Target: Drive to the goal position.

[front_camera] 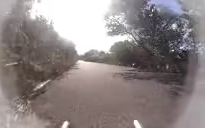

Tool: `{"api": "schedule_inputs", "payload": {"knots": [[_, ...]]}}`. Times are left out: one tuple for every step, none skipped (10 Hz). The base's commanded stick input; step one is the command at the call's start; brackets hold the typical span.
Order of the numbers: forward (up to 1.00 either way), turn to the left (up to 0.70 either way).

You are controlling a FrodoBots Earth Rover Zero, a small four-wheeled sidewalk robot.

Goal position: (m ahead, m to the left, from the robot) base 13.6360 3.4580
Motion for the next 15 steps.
{"api": "schedule_inputs", "payload": {"knots": [[0.70,0.00],[0.70,0.00],[0.70,0.00],[0.70,0.00],[0.70,0.00],[0.70,0.00],[0.70,0.00],[0.70,0.00],[0.70,0.00],[0.70,0.00],[0.70,0.00],[0.70,0.00],[0.70,0.00],[0.70,0.00],[0.70,0.00]]}}
